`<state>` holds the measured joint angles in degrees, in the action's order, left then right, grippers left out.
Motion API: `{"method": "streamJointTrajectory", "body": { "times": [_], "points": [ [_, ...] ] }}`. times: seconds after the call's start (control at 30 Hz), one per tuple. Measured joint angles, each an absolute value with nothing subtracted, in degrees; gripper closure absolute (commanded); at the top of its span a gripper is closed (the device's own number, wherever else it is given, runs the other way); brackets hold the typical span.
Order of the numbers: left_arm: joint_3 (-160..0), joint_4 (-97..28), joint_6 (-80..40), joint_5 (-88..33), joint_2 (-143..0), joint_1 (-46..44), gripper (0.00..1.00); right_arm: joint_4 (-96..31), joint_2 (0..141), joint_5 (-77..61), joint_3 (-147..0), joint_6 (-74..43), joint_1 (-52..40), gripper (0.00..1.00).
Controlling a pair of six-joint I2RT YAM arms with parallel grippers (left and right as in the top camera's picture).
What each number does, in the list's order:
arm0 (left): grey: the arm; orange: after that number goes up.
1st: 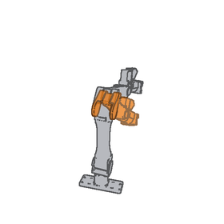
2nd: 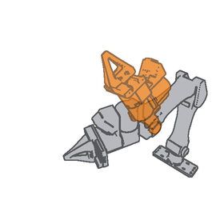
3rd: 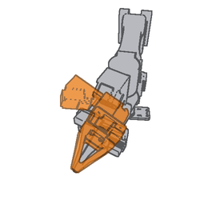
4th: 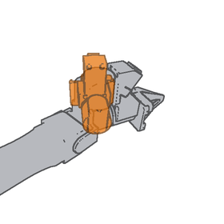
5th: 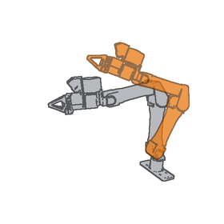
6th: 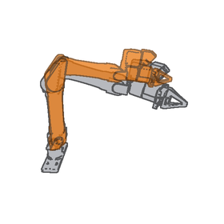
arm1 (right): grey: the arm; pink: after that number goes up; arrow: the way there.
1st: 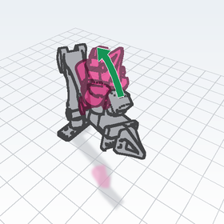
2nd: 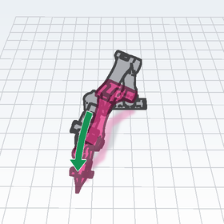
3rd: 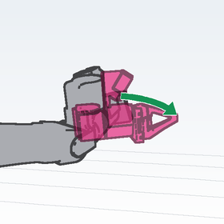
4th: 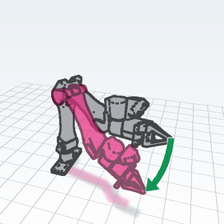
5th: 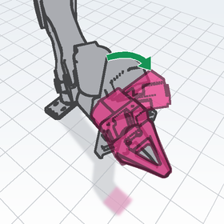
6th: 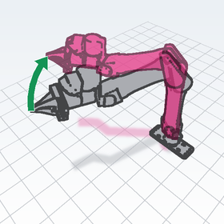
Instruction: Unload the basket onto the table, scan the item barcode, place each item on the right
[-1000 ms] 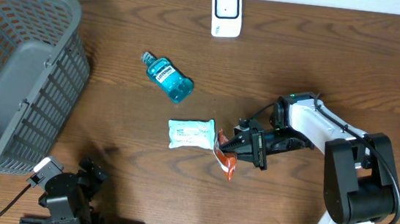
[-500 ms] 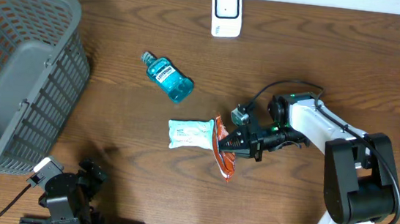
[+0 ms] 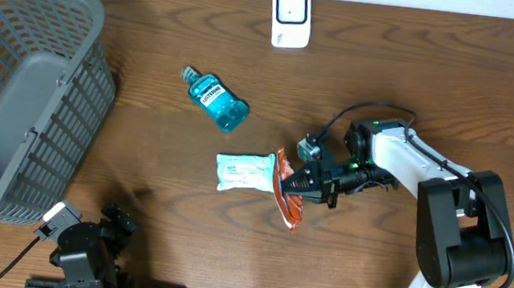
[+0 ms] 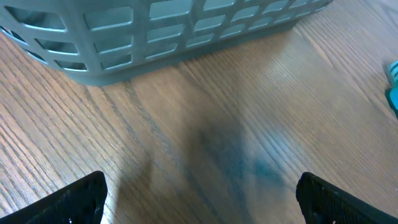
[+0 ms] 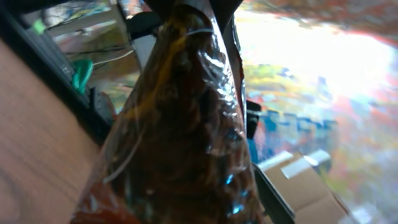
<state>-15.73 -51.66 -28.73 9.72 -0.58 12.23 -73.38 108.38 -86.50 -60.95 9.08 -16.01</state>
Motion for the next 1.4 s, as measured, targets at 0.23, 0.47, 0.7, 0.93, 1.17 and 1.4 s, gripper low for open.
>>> {"method": "streamJointTrajectory", "body": {
  "times": [0.23, 0.47, 0.7, 0.93, 1.17, 1.4],
  "points": [
    [-15.73, -51.66, -28.73, 9.72, -0.58, 12.23, 0.02, -88.03, 108.38, -85.14, -60.97, 13.41, -15.92, 0.99],
    [-15.73, -51.66, -28.73, 9.74, -0.58, 12.23, 0.02, -97.34, 108.38, -78.83, -60.95, 23.57, -12.4, 0.99],
    [-15.73, -51.64, -28.73, 9.72, -0.58, 12.23, 0.02, -97.03, 108.38, -76.71, -60.95, 27.66, -9.43, 0.99],
    [-15.73, -51.64, -28.73, 9.72, -0.58, 12.23, 0.02, -87.66, 108.38, -74.98, -60.95, 31.33, -9.28, 0.99],
    [-15.73, -51.64, -28.73, 9.74, -0.58, 12.23, 0.02, -92.03, 108.33, -72.84, -65.98, 32.88, -6.63, 0.99],
    [-15.73, -51.64, -28.73, 9.72, -0.58, 12.23, 0.02, -93.73, 103.28, -69.14, -73.93, 36.69, -3.44, 0.99]
  ]
}}
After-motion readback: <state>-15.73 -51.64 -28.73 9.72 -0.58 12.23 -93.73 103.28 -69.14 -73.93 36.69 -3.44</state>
